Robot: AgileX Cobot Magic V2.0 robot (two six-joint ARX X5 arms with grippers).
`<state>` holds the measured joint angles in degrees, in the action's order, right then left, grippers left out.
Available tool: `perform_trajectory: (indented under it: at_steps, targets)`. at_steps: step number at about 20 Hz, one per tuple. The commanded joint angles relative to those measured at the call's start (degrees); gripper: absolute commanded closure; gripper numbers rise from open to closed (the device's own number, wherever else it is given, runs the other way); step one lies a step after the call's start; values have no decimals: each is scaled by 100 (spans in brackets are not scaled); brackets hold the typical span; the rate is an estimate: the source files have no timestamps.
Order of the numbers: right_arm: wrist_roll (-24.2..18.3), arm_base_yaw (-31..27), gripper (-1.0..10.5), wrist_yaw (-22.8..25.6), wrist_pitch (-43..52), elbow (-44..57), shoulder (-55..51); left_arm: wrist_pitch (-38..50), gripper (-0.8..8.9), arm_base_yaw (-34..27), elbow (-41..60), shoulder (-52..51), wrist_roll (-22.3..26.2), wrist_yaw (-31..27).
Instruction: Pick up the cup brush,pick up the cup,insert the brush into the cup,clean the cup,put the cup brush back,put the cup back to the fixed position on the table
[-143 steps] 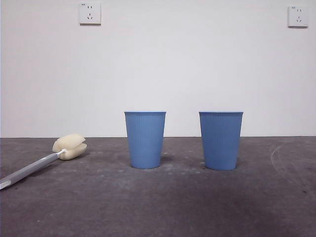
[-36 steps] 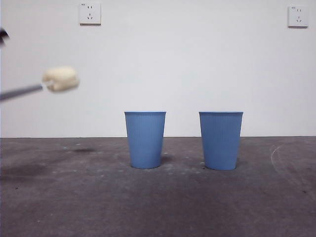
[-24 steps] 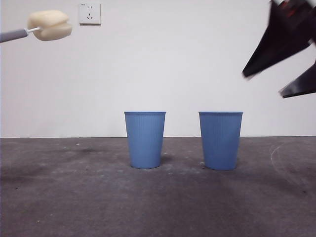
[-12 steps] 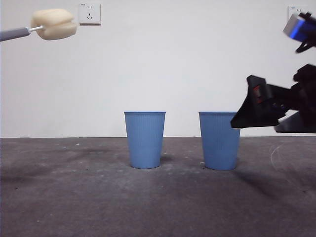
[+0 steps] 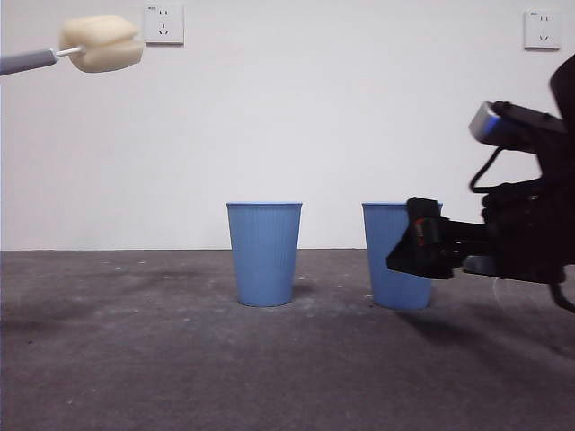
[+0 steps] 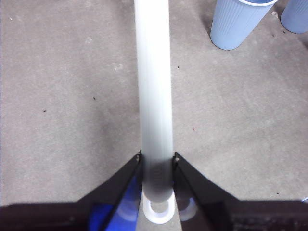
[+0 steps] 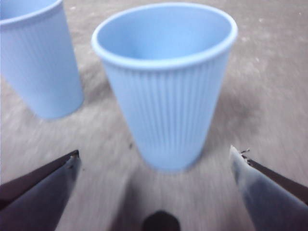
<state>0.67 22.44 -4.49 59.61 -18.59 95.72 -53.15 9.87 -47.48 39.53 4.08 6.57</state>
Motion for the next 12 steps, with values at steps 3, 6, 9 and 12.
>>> perform_trajectory:
  at_steps: [3,6,9,12]
  targets:
    - [11,-39,349,24,76,-483,632,42,821,-13,4,-17,94,4]
    - [-26,-39,349,-4,118,-702,927,48,821,-13,2,-17,109,4]
    - [-28,-52,349,7,385,-841,1139,46,821,-13,4,-17,109,4]
    - [-24,-70,353,4,380,-1014,1235,48,821,-13,4,-17,109,4]
